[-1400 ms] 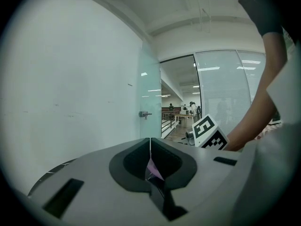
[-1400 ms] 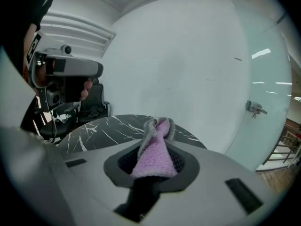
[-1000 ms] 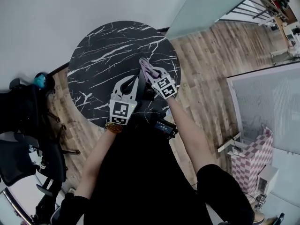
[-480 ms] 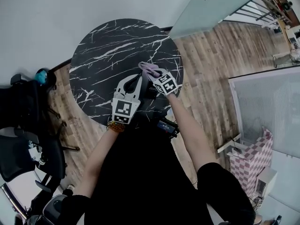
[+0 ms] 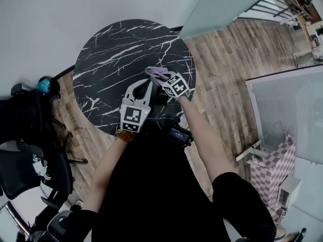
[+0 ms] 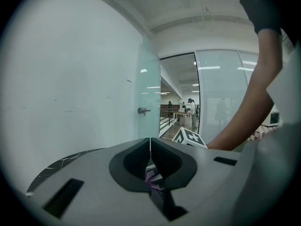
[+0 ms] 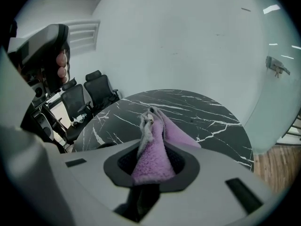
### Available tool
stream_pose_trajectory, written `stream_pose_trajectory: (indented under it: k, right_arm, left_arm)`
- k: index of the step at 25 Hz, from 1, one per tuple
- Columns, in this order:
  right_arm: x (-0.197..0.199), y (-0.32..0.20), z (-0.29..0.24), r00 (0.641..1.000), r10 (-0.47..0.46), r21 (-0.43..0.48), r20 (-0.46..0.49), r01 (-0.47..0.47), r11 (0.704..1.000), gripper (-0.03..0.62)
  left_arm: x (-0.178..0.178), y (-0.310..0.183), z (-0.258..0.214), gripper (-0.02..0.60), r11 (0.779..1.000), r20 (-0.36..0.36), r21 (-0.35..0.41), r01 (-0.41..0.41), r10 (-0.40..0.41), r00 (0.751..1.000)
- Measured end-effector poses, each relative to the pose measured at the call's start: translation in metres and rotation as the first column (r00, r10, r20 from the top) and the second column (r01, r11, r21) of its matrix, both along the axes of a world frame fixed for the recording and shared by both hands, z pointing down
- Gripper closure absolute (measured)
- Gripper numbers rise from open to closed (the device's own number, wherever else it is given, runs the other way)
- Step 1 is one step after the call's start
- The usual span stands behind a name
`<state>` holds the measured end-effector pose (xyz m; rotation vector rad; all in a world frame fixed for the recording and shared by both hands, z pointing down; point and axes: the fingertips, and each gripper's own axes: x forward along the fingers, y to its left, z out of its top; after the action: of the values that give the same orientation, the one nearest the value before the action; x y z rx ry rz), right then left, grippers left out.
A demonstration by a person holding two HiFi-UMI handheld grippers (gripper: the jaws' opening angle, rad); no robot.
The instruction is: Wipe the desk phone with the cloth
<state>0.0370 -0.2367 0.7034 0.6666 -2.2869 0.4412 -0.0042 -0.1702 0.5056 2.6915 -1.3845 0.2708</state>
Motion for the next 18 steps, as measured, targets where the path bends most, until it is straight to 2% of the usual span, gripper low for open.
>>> stream_pose_trajectory:
  k: [8,18]
  right_arm:
    - [0.0,0.006,0.005,1.0,-0.021,-0.017,-0.007,0.021,1.0,0.514]
    - [-0.002,0.009,0.009,1.0,-0.009,-0.031,-0.019,0.008,0.999,0.514]
  left_arm:
    - [-0.006,-0.002,0.001,0.561,1.0,0.002,-0.01,0.014,-0.014,1.0]
    - [0.002,-0.001,0.012,0.561,1.0,0.024,-0.03,-0.006,0.006,1.0]
